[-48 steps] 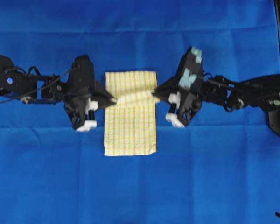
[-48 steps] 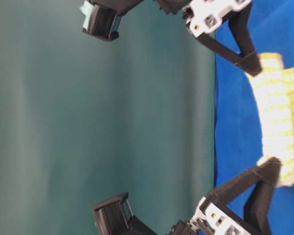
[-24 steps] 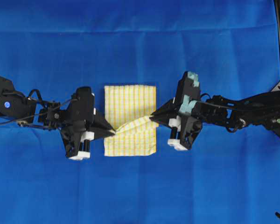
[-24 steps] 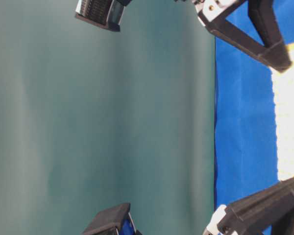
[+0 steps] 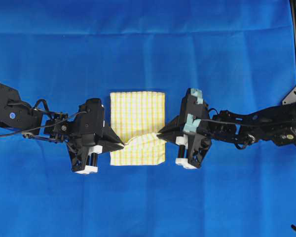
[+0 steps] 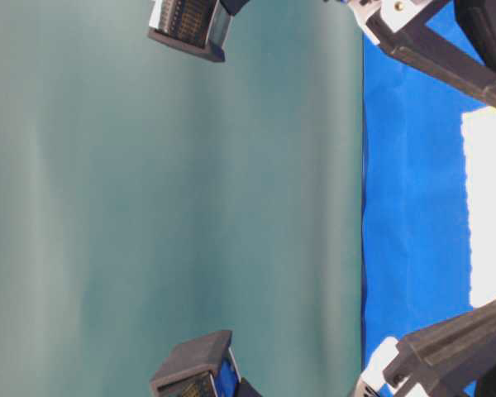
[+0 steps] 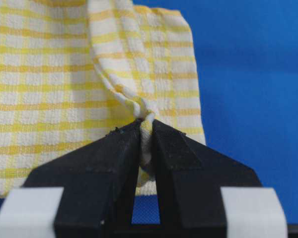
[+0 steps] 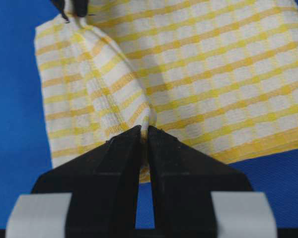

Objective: Fold the yellow towel.

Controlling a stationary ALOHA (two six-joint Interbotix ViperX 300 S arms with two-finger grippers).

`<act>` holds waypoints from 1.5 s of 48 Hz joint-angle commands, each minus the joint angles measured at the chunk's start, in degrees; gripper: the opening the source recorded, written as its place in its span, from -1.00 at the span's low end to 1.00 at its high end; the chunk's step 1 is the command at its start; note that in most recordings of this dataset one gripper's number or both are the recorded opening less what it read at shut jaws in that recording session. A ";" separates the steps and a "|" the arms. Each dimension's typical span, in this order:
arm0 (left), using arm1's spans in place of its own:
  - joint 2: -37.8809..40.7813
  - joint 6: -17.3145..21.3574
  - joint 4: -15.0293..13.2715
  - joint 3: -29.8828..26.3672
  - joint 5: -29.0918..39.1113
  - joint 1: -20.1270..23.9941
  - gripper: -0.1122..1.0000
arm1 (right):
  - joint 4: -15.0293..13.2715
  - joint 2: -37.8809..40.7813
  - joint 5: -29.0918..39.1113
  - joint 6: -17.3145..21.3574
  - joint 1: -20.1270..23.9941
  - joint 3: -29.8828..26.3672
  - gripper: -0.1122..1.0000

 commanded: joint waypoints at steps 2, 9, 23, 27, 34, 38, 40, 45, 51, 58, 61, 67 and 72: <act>-0.70 -0.09 0.09 -1.23 0.53 -0.79 -0.66 | 0.18 -0.18 0.00 -0.09 1.23 -1.49 -0.72; -1.05 0.00 0.09 -1.58 1.23 -1.67 -0.22 | 0.09 0.35 1.14 -0.09 1.93 -2.55 -0.39; -3.16 0.62 0.09 -1.67 6.59 -1.67 0.58 | 0.00 -1.67 1.32 -0.97 1.93 -1.32 0.63; -6.06 0.53 0.09 -1.23 10.02 -1.58 0.54 | -0.09 -4.22 0.88 -1.49 1.85 0.00 0.56; -12.22 0.53 0.09 1.05 13.01 -1.49 0.49 | -0.09 -11.43 0.00 -3.34 1.67 4.13 0.56; -16.61 0.62 0.26 3.34 12.92 -1.41 0.48 | -0.09 -16.17 -0.26 -4.39 1.67 6.77 0.56; -18.81 0.62 0.35 4.66 12.92 -1.41 0.47 | -0.09 -18.54 -0.26 -4.92 1.58 8.00 0.56; -24.17 0.70 0.35 8.44 11.69 -1.14 0.47 | -0.18 -24.79 -0.26 -6.33 1.05 11.60 0.56; -30.15 0.70 0.35 13.36 8.61 -0.62 0.47 | -0.09 -32.34 -0.18 -8.26 0.62 15.56 0.55; -36.47 0.97 0.44 17.40 6.86 -0.18 0.47 | -0.09 -40.17 1.14 -11.60 0.53 18.37 0.55; -39.20 1.32 0.44 18.90 6.86 0.26 0.47 | -0.09 -42.98 2.11 -13.27 0.53 19.34 0.55; -44.82 2.81 0.44 21.62 6.94 1.14 0.47 | -0.09 -48.08 4.39 -16.17 0.35 21.18 0.55; -49.04 4.22 0.44 23.47 6.86 1.41 0.47 | -0.18 -50.89 5.71 -17.14 0.09 22.85 0.55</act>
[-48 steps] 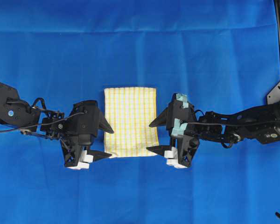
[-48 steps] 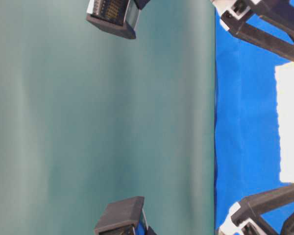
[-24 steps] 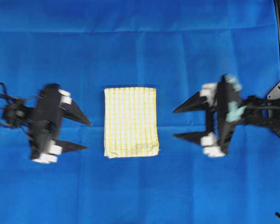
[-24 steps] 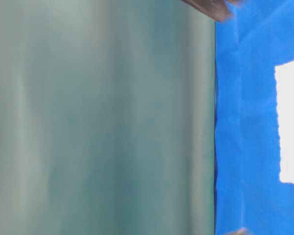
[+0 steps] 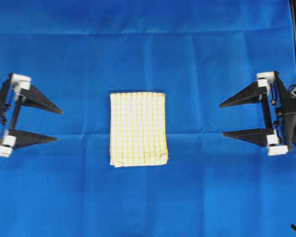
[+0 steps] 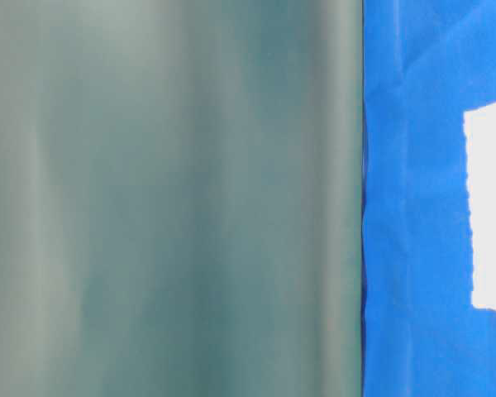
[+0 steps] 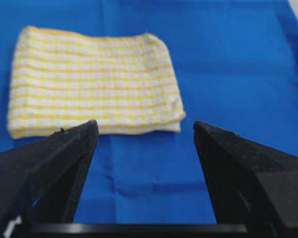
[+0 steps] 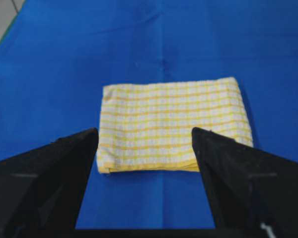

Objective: Fold the yellow towel.

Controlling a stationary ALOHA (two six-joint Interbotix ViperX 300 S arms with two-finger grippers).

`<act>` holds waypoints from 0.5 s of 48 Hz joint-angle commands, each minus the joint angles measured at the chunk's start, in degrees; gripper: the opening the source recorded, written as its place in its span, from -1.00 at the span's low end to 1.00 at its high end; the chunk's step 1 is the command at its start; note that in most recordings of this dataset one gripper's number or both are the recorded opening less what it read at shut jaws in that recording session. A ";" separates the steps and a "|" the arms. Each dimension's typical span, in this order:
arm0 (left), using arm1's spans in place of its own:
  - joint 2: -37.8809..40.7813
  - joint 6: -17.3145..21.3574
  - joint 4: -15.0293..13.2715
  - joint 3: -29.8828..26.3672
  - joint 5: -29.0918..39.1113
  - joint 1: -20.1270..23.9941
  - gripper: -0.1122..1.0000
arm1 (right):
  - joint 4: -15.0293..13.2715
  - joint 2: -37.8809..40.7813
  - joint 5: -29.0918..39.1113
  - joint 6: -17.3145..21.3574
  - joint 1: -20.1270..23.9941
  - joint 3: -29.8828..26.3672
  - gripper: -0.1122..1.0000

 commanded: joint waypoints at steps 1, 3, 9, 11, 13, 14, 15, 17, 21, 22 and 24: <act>-3.34 0.88 0.18 0.70 -0.53 0.44 0.47 | -0.18 -2.11 0.88 -0.62 -0.44 0.62 0.55; -4.92 1.32 0.09 1.49 -0.53 0.62 0.47 | -0.09 -3.08 1.05 -0.70 -0.62 1.41 0.55; -9.58 1.93 0.18 3.96 -0.35 1.41 0.47 | -0.18 -5.80 1.14 -0.88 -0.70 3.87 0.55; -10.81 2.02 0.18 4.66 -0.26 1.58 0.47 | -0.18 -6.59 1.05 -0.88 -0.79 4.75 0.55; -11.87 2.02 0.18 5.36 -0.18 1.85 0.47 | -0.18 -7.29 1.05 -0.88 -0.70 5.54 0.55; -12.39 2.11 0.18 5.71 -0.09 1.93 0.47 | -0.18 -7.82 1.05 -0.97 -0.79 5.89 0.55; -12.83 2.11 0.18 6.06 -0.09 2.02 0.47 | -0.18 -8.17 0.97 -0.88 -0.70 6.33 0.55; -13.71 2.20 0.26 6.86 0.00 2.20 0.47 | -0.18 -8.88 0.88 -0.97 -0.79 7.03 0.55; -15.56 2.64 0.26 8.53 0.00 2.37 0.47 | -0.18 -10.02 0.88 -0.97 -0.79 8.09 0.55; -16.00 2.72 0.26 8.88 0.00 2.37 0.47 | -0.18 -10.20 0.88 -0.97 -0.70 8.17 0.55; -16.70 2.90 0.18 9.40 -0.09 2.37 0.47 | -0.18 -10.46 0.88 -0.97 -0.79 8.53 0.55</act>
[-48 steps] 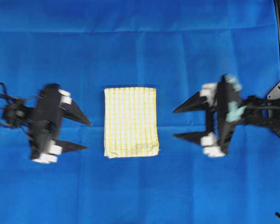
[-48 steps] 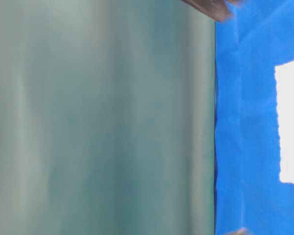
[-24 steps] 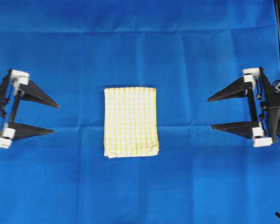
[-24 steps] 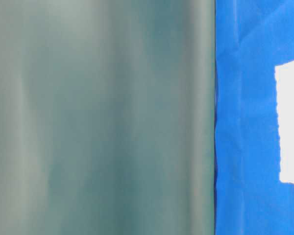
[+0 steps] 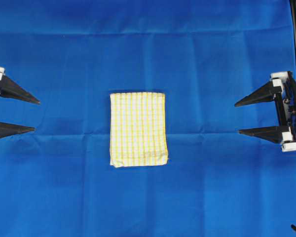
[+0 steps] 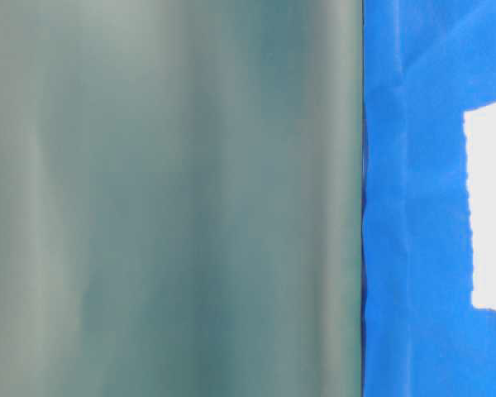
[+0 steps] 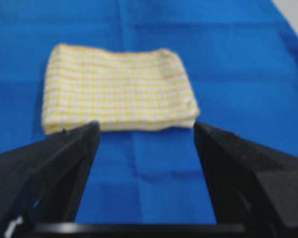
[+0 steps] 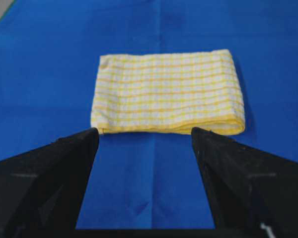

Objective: Fold the yellow towel.

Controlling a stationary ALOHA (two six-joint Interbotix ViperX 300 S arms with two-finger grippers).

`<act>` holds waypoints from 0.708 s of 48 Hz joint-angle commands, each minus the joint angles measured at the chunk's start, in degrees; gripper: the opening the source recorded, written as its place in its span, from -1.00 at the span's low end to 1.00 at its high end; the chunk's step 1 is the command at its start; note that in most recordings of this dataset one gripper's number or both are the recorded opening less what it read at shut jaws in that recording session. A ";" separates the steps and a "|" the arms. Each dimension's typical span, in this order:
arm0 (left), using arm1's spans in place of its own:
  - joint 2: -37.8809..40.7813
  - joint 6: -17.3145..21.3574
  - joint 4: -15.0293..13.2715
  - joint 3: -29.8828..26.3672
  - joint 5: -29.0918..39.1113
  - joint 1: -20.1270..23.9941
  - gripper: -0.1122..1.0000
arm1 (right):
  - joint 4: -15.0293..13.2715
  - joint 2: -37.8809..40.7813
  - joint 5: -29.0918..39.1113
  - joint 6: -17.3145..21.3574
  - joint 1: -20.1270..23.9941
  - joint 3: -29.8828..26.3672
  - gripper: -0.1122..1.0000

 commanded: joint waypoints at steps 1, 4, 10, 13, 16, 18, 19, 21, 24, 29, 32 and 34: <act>-1.14 0.35 0.18 0.18 -0.26 0.18 0.47 | -0.18 -0.26 -0.35 -0.09 -0.09 -0.09 0.55; -2.11 0.53 0.18 0.97 -0.35 0.18 0.47 | -0.18 -0.26 -0.35 -0.09 0.00 0.26 0.55; -3.60 0.53 0.09 2.46 -0.35 0.18 0.47 | -0.09 -0.09 -0.44 -0.09 -0.09 0.79 0.55; -3.96 0.53 0.18 2.99 -0.26 0.18 0.47 | -0.09 -0.09 -0.44 -0.09 -0.09 0.88 0.55; -4.13 0.53 0.09 3.25 -0.26 0.18 0.47 | -0.09 -0.09 -0.35 -0.09 -0.09 0.88 0.55; -4.22 0.53 0.18 3.34 -0.26 0.18 0.47 | -0.09 -0.09 -0.35 -0.09 -0.09 0.97 0.55; -4.22 0.62 0.18 3.43 -0.26 0.18 0.47 | -0.09 0.00 -0.35 -0.09 -0.09 0.97 0.55; -4.22 0.53 0.18 3.52 -0.26 0.18 0.47 | -0.09 0.00 -0.35 -0.09 -0.09 0.97 0.55; -4.22 0.53 0.18 3.52 -0.26 0.18 0.47 | -0.09 0.00 -0.35 -0.09 -0.09 0.97 0.55; -4.22 0.53 0.18 3.52 -0.26 0.18 0.47 | -0.09 0.00 -0.35 -0.09 0.00 0.97 0.55; -4.22 0.62 0.18 3.52 -0.26 0.18 0.47 | -0.09 0.00 -0.35 -0.09 -0.09 0.97 0.55; -4.22 0.53 0.09 3.52 -0.26 0.18 0.47 | -0.09 0.00 -0.35 -0.09 -0.09 0.88 0.55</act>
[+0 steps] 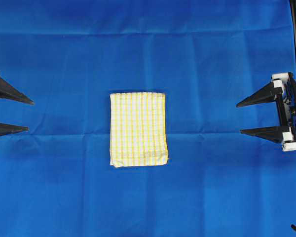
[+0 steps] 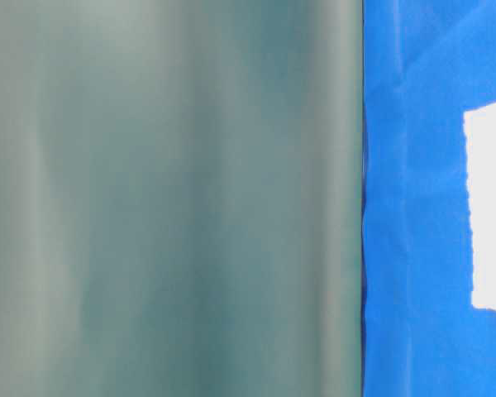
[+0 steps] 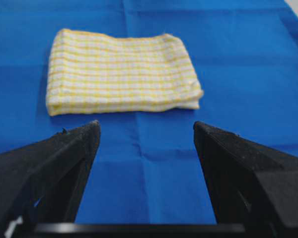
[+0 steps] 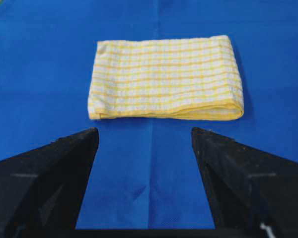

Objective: Fold the yellow towel.

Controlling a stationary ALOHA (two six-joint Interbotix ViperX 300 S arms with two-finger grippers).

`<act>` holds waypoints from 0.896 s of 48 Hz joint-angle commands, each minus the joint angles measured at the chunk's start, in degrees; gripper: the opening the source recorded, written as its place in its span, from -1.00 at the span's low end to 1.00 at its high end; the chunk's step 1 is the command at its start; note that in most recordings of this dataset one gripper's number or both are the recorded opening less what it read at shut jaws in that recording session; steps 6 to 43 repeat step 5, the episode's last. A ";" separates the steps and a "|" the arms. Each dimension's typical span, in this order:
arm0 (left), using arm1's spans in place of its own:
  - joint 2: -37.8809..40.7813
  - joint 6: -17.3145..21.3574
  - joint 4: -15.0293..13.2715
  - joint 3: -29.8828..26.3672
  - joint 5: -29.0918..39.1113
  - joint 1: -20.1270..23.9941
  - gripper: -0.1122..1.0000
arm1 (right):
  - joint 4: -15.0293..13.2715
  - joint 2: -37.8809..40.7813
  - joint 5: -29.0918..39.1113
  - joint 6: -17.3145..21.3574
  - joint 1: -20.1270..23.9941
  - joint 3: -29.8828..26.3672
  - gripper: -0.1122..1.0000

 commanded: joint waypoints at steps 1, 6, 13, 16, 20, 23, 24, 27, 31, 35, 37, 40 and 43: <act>0.35 0.18 0.18 -0.70 -0.44 0.18 0.47 | 0.00 0.44 -0.44 -0.09 -0.09 -0.70 0.55; 0.35 0.09 0.18 -0.70 -0.35 0.18 0.47 | 0.00 0.44 -0.44 -0.09 -0.09 -0.70 0.55; 0.35 0.09 0.18 -0.70 -0.35 0.18 0.47 | 0.00 0.44 -0.44 -0.09 -0.09 -0.70 0.55; 0.35 0.09 0.18 -0.70 -0.35 0.18 0.47 | 0.00 0.44 -0.44 -0.09 -0.09 -0.70 0.55; 0.35 0.09 0.18 -0.70 -0.35 0.18 0.47 | 0.00 0.44 -0.44 -0.09 -0.09 -0.70 0.55; 0.35 0.09 0.18 -0.70 -0.35 0.18 0.47 | 0.00 0.44 -0.44 -0.09 -0.09 -0.70 0.55; 0.35 0.09 0.18 -0.70 -0.35 0.18 0.47 | 0.00 0.44 -0.44 -0.09 -0.09 -0.70 0.55; 0.35 0.09 0.18 -0.70 -0.35 0.18 0.47 | 0.00 0.44 -0.44 -0.09 -0.09 -0.70 0.55; 0.35 0.09 0.18 -0.70 -0.35 0.18 0.47 | 0.00 0.44 -0.44 -0.09 -0.09 -0.70 0.55; 0.35 0.09 0.18 -0.70 -0.35 0.18 0.47 | 0.00 0.44 -0.44 -0.09 -0.09 -0.70 0.55; 0.35 0.09 0.18 -0.70 -0.35 0.18 0.47 | 0.00 0.44 -0.44 -0.09 -0.09 -0.70 0.55; 0.35 0.09 0.18 -0.70 -0.35 0.18 0.47 | 0.00 0.44 -0.44 -0.09 -0.09 -0.70 0.55; 0.35 0.09 0.18 -0.70 -0.35 0.18 0.47 | 0.00 0.44 -0.44 -0.09 -0.09 -0.70 0.55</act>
